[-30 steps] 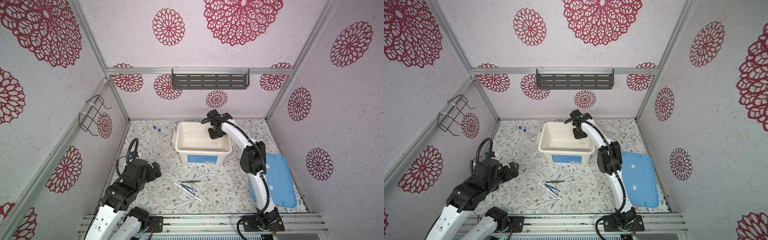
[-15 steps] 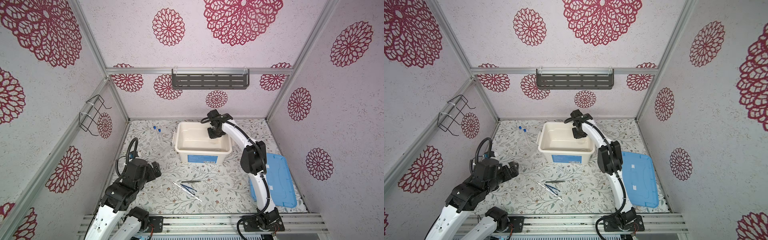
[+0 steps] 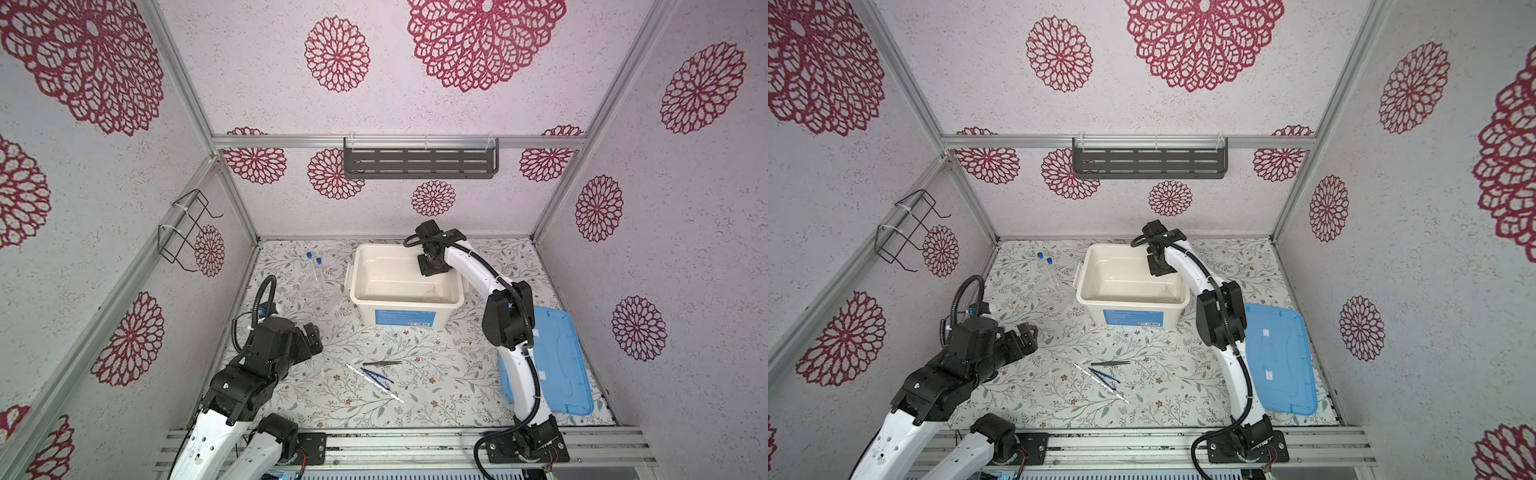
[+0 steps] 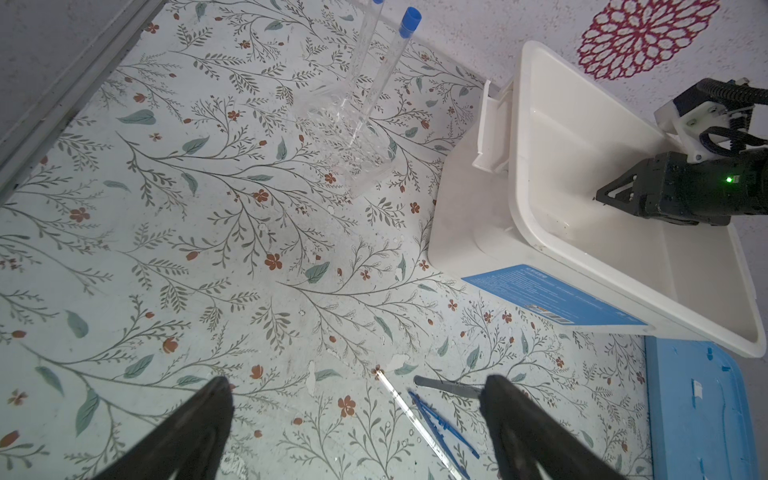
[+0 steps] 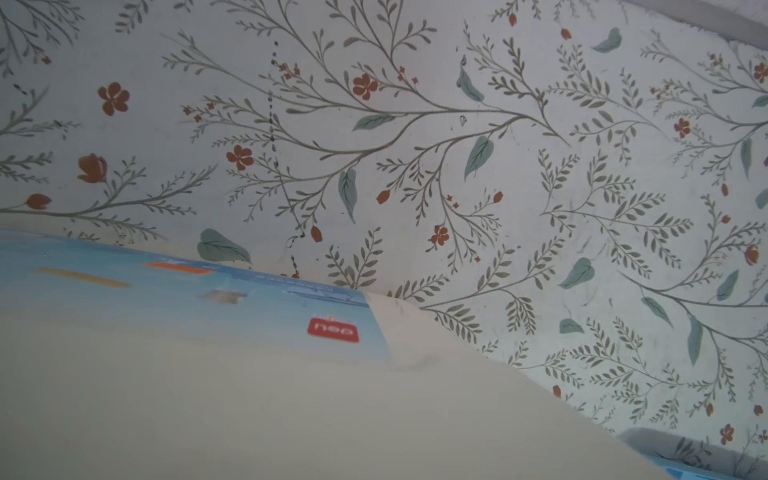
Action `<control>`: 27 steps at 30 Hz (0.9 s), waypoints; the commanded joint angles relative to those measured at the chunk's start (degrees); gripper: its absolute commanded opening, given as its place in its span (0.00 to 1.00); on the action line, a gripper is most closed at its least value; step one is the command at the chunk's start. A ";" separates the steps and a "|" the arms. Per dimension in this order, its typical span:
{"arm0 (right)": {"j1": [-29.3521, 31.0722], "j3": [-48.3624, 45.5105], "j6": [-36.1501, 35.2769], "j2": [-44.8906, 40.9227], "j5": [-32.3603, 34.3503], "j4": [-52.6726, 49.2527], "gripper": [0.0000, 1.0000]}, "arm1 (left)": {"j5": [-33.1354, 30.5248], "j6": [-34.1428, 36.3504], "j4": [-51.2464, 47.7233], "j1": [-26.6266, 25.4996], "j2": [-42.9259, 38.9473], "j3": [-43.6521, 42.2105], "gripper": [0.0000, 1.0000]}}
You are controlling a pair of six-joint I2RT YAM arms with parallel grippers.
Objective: Organize the chemistry lab equipment
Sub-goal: 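Lift the empty right gripper up out of the bin, then move the right gripper down over the steel tweezers in front of the bin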
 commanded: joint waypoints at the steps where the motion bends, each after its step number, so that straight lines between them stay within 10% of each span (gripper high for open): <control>1: -0.14 -0.74 0.29 -4.51 -0.43 -3.35 0.36 | -0.32 -0.28 1.01 0.22 0.06 -0.15 0.98; 16: 6.57 -13.74 -2.75 -27.10 -10.68 10.57 0.41 | 0.54 -0.45 1.67 0.18 0.29 -0.94 0.97; 27: 24.11 -34.61 -22.93 -42.25 -17.04 19.81 0.40 | -0.87 -0.08 0.24 0.31 0.01 -2.83 0.97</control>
